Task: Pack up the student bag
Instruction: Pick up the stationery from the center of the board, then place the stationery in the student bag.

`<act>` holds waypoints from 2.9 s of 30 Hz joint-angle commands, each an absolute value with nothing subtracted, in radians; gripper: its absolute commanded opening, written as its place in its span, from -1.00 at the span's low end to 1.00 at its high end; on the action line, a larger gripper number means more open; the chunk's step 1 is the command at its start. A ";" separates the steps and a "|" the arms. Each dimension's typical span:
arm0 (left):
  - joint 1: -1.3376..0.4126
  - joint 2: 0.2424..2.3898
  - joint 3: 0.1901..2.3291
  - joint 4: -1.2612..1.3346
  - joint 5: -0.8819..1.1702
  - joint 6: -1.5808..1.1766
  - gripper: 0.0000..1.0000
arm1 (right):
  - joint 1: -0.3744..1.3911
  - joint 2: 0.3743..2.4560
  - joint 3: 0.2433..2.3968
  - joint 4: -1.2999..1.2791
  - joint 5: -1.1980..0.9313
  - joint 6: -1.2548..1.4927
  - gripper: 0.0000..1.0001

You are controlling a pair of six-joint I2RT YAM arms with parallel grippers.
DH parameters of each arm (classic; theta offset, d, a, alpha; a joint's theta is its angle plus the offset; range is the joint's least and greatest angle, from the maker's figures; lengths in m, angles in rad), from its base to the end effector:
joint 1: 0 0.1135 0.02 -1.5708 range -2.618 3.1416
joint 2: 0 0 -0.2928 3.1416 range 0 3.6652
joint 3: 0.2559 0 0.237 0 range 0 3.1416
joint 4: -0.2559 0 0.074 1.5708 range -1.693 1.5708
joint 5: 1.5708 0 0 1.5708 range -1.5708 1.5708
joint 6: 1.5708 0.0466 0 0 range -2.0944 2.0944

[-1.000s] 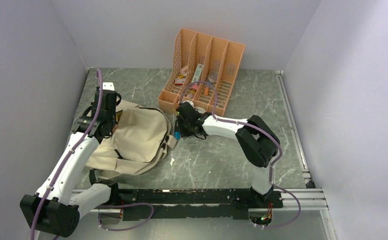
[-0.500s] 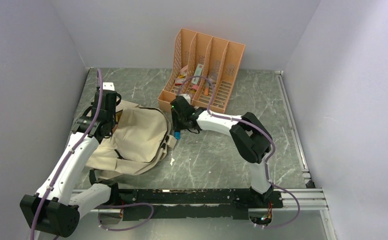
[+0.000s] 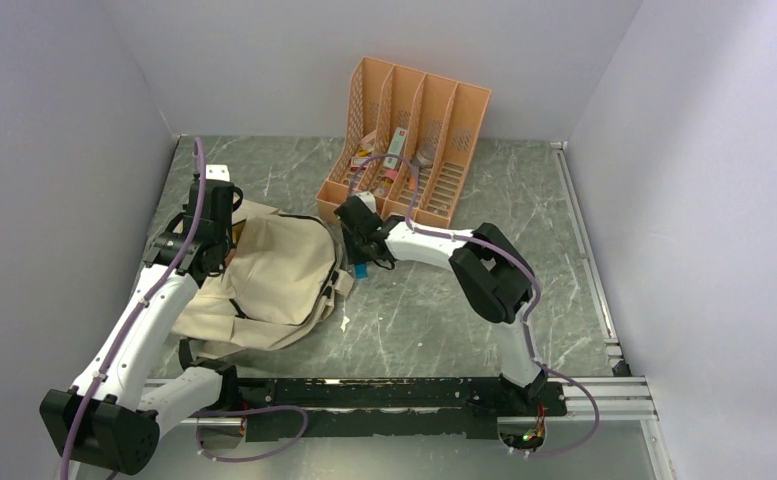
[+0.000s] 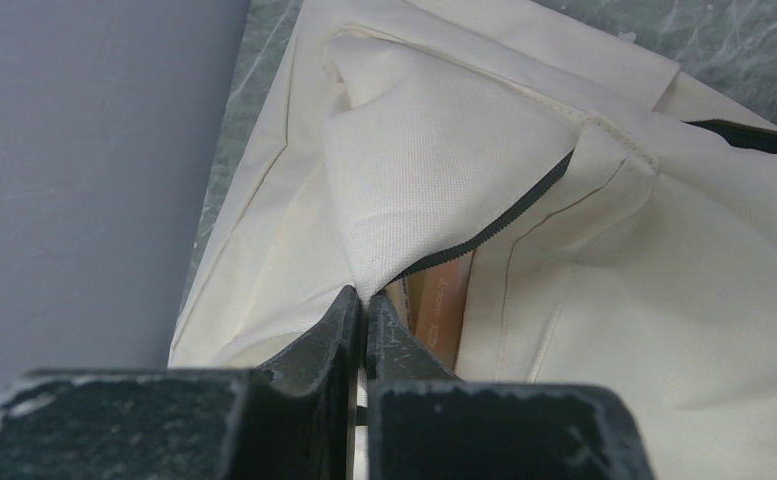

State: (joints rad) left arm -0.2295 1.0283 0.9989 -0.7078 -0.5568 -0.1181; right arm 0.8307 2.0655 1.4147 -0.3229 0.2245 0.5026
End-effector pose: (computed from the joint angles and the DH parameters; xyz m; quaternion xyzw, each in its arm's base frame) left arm 0.1846 -0.0178 0.3411 -0.0621 0.8840 0.1802 0.4268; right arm 0.3077 0.3215 0.1813 -0.1226 0.9424 0.0966 0.2959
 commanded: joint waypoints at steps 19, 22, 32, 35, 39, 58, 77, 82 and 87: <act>-0.218 1.037 1.005 -0.599 -0.367 -0.052 -0.90 | 0.787 1.751 1.039 -0.352 0.129 0.285 -0.60; -0.219 1.047 1.021 -0.597 -0.274 -0.034 -0.90 | 0.776 1.667 1.032 -0.298 0.086 0.296 -0.65; -0.233 1.058 1.050 -0.578 -0.039 -0.012 -0.90 | 0.772 1.562 1.078 -0.046 -0.153 0.471 -0.84; -0.251 1.050 1.054 -0.577 -0.023 -0.013 -0.90 | 0.790 1.626 1.109 0.048 -0.268 0.581 -0.90; -0.265 1.039 1.052 -0.579 -0.020 -0.020 -0.90 | 0.834 1.724 1.171 0.117 -0.336 0.686 -0.97; -0.272 1.036 1.040 -0.607 -0.022 -0.020 -0.90 | 0.903 2.094 1.443 0.382 -0.416 1.036 -0.98; -0.278 1.003 1.027 -0.657 -0.044 -0.036 -0.90 | 0.950 2.348 1.670 0.587 -0.267 1.166 -0.94; -0.278 0.996 1.021 -0.664 -0.043 -0.039 -0.90 | 0.993 2.414 1.781 0.592 -0.227 1.048 -0.79; -0.278 0.991 1.018 -0.675 -0.071 -0.026 -0.90 | 1.015 2.366 1.714 0.621 -0.217 0.955 -0.36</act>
State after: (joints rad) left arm -0.2569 1.0317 1.0012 -0.6933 -0.1219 -0.0147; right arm 0.9943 2.4039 1.7485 0.5568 -0.2481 1.0466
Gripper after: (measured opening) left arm 0.060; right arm 0.333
